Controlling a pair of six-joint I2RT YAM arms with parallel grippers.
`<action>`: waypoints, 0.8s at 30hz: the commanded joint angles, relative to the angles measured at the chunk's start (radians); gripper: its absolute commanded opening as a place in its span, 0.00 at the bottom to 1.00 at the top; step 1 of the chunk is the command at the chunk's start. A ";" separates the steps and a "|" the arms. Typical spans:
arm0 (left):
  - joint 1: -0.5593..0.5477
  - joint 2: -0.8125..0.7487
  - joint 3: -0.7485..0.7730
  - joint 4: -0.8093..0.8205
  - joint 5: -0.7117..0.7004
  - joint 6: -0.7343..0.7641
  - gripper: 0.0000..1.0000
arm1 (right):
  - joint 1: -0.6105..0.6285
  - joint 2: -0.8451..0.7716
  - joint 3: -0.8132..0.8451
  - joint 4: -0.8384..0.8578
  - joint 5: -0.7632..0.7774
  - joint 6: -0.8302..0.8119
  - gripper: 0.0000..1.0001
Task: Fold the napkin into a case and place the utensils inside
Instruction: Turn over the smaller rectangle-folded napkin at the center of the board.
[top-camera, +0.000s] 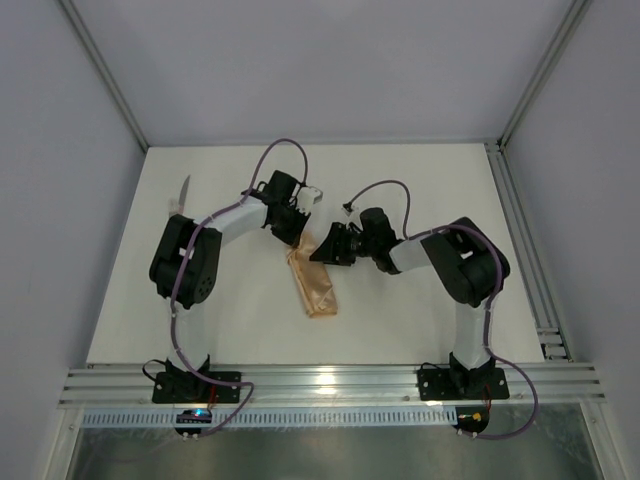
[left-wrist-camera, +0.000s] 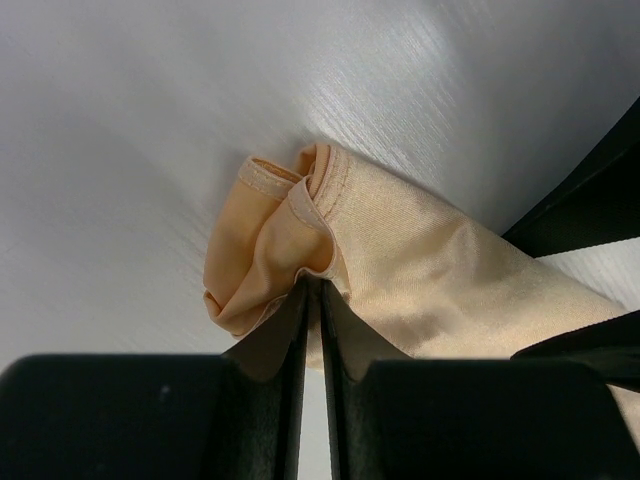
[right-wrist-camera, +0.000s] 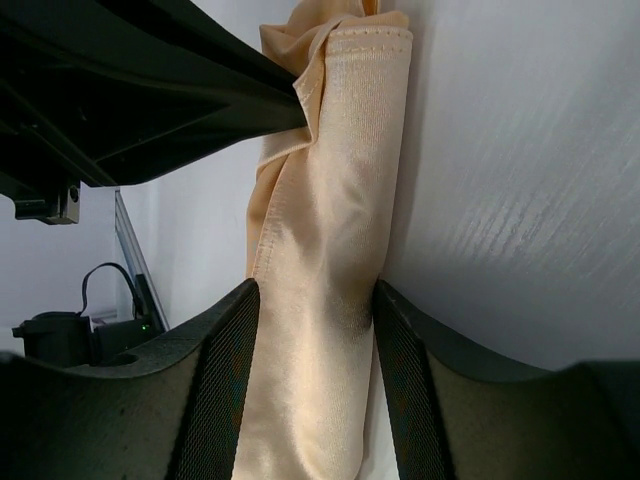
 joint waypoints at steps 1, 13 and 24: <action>0.003 0.006 -0.028 -0.001 -0.042 0.003 0.11 | 0.005 0.070 -0.011 -0.057 0.036 0.024 0.54; 0.003 0.011 -0.025 -0.007 -0.044 0.002 0.10 | 0.006 0.168 0.038 0.007 -0.001 0.078 0.43; 0.003 -0.011 -0.028 0.001 -0.032 0.003 0.10 | 0.011 0.144 0.065 -0.014 -0.002 0.075 0.03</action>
